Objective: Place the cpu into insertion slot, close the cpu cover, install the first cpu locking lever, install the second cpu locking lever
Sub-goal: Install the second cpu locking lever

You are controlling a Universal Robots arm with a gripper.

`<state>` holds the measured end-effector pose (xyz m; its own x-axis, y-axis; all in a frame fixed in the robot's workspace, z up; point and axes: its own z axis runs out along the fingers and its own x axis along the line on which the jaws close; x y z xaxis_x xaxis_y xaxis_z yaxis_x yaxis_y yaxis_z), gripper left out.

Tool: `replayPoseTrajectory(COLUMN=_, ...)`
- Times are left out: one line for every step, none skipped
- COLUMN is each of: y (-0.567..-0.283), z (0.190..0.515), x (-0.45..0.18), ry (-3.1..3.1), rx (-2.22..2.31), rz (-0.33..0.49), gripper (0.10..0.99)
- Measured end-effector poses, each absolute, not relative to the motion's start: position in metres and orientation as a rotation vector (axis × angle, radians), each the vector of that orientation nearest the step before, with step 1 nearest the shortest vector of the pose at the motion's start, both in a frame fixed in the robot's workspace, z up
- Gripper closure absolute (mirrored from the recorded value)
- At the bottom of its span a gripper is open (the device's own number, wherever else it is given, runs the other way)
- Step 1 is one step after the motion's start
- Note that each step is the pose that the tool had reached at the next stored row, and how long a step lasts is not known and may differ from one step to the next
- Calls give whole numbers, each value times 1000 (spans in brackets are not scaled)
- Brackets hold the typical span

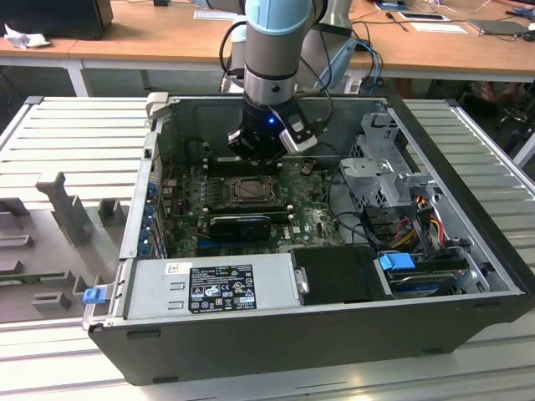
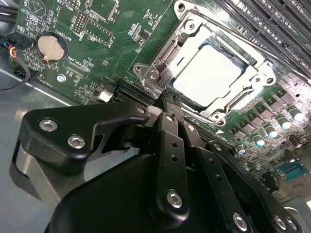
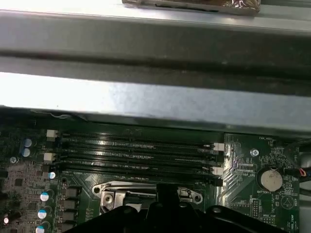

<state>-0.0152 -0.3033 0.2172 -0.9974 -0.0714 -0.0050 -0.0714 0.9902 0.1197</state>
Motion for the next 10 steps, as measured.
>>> replayPoseTrajectory(y=-303, z=219, x=-15, ry=3133, rx=-113, rz=189, gripper=980)
replayPoseTrajectory(y=-303, z=220, x=-15, ry=3133, rx=-113, rz=189, gripper=980)
replayPoseTrajectory(y=-303, z=225, x=-15, ry=3133, rx=-113, rz=189, gripper=980)
replayPoseTrajectory(y=-303, z=232, x=-15, ry=3133, rx=-113, rz=189, gripper=980)
replayPoseTrajectory(y=-303, z=237, x=-15, ry=3133, rx=-113, rz=188, gripper=980)
replayPoseTrajectory(y=-303, z=242, x=-15, ry=3133, rx=-113, rz=188, gripper=980)
replayPoseTrajectory(y=-303, z=249, x=-15, ry=3133, rx=-113, rz=188, gripper=980)
replayPoseTrajectory(y=-303, z=253, x=-15, ry=3133, rx=-113, rz=188, gripper=980)
replayPoseTrajectory(y=-304, z=255, x=-15, ry=3133, rx=-113, rz=188, gripper=980)
replayPoseTrajectory(y=-306, z=255, x=-15, ry=3133, rx=-113, rz=188, gripper=980)
